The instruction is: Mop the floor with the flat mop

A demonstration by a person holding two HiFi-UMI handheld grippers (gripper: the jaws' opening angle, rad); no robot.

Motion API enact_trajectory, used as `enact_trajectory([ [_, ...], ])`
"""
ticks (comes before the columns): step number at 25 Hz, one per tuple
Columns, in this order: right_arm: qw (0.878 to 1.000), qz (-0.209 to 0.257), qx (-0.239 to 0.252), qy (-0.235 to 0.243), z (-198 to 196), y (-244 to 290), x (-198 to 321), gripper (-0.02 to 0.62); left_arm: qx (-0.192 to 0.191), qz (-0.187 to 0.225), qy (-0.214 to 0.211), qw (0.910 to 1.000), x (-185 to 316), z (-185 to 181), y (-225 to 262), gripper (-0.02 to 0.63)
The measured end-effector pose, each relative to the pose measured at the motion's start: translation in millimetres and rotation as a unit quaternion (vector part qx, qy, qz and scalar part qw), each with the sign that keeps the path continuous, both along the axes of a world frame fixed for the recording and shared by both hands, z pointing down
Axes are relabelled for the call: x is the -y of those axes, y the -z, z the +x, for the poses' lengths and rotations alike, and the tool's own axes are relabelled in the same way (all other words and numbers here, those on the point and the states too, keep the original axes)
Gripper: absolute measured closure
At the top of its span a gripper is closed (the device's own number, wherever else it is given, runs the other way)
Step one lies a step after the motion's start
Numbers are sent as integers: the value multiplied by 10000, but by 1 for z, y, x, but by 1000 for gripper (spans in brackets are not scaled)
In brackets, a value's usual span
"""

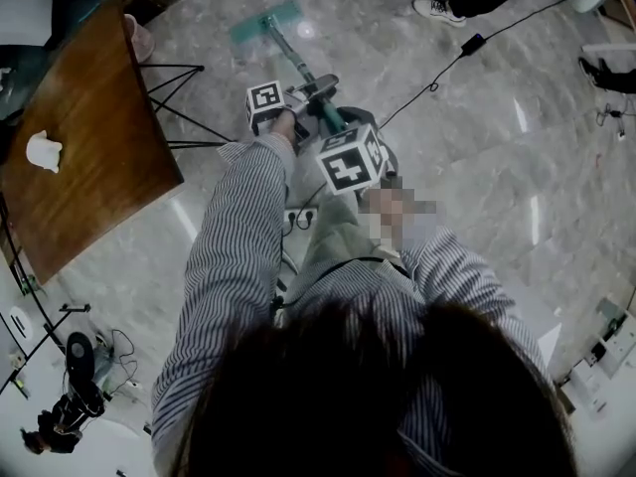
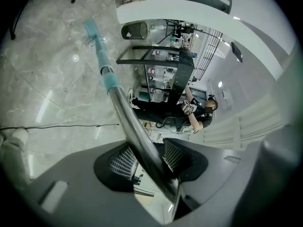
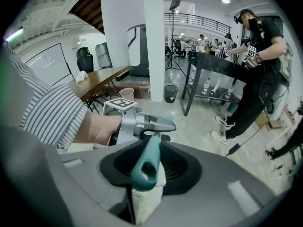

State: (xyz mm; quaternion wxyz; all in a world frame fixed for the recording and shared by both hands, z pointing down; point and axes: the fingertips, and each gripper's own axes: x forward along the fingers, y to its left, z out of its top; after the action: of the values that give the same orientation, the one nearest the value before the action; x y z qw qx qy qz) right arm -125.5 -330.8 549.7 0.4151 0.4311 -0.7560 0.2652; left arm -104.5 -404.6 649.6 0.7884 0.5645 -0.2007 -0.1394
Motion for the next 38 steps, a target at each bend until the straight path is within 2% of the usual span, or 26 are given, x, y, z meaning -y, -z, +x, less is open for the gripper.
enact_trajectory([
  [4,10000,4,56,15,-3,-3,-4,482,-56,-115,251,9996,-2,-3,-2,433],
  [8,10000,23,71,-23,-2,-7,-9,482,6,-39,249,9997,-7,-4,-5,434],
  [14,10000,40,11,22,4,-6,-18,483,-272,-169,495,9983,-15,3,2,439],
  [21,10000,-42,52,63,26,-4,-59,483,-202,-69,521,9984,-55,21,-12,443],
  [25,9999,-58,113,49,56,1,-101,483,-223,-128,550,9982,-98,52,3,445],
  [28,9998,-90,99,129,78,-2,-142,482,-235,-185,609,9977,-140,72,-3,449],
  [38,9989,-252,13,389,169,-5,-314,483,-497,-255,919,9942,-310,162,2,468],
])
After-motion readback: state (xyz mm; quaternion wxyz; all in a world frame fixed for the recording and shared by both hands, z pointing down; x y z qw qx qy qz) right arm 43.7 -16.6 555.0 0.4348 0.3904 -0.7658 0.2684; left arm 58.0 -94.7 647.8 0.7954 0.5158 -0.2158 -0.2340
